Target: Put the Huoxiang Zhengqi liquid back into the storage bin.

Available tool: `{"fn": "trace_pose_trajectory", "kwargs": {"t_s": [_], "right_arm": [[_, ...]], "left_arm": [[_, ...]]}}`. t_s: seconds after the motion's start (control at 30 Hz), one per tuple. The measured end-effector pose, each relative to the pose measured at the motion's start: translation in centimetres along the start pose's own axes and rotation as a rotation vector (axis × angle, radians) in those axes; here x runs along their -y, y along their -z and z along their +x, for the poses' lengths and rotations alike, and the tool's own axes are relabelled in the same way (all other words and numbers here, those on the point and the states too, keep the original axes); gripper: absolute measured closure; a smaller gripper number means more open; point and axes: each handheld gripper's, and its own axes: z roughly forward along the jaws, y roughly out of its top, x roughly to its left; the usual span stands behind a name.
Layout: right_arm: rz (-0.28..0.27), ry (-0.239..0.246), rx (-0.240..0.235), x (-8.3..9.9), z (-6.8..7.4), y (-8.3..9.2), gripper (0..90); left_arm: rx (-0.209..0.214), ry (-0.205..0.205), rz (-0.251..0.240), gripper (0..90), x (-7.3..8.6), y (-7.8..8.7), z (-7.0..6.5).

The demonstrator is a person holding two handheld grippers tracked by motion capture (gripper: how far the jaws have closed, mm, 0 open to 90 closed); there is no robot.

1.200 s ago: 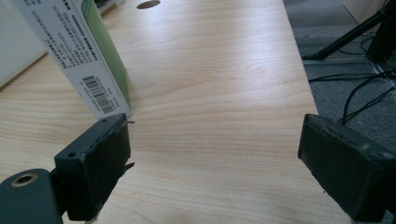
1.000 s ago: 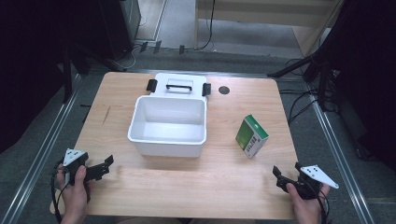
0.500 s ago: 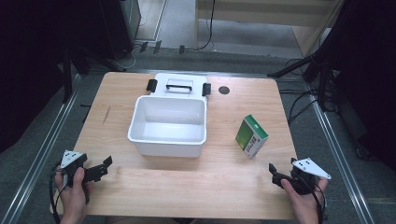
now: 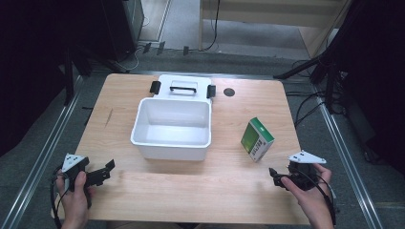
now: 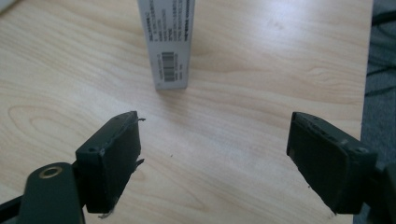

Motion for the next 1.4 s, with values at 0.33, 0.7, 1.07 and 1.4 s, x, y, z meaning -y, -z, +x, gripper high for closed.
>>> {"fn": "trace_pose_trajectory", "kwargs": {"t_s": [0.33,0.7,1.07,1.4], "right_arm": [[0.194,0.003,-0.011,-2.4,0.1,-0.3,19.6],[0.314,0.014,-0.028,-5.0,0.9,-0.6,17.2],[0.384,0.049,-0.022,-6.5,1.5,-1.0,16.7],[0.41,0.066,-0.014,-8.6,1.9,-0.7,15.7]], "left_arm": [[0.0,0.0,0.002,0.1,0.0,0.0,0.0],[-0.001,0.001,0.001,0.1,0.0,0.0,0.0],[-0.001,0.0,0.002,0.1,0.0,0.0,0.0],[0.0,0.0,0.002,0.1,0.0,0.0,0.0]]}}
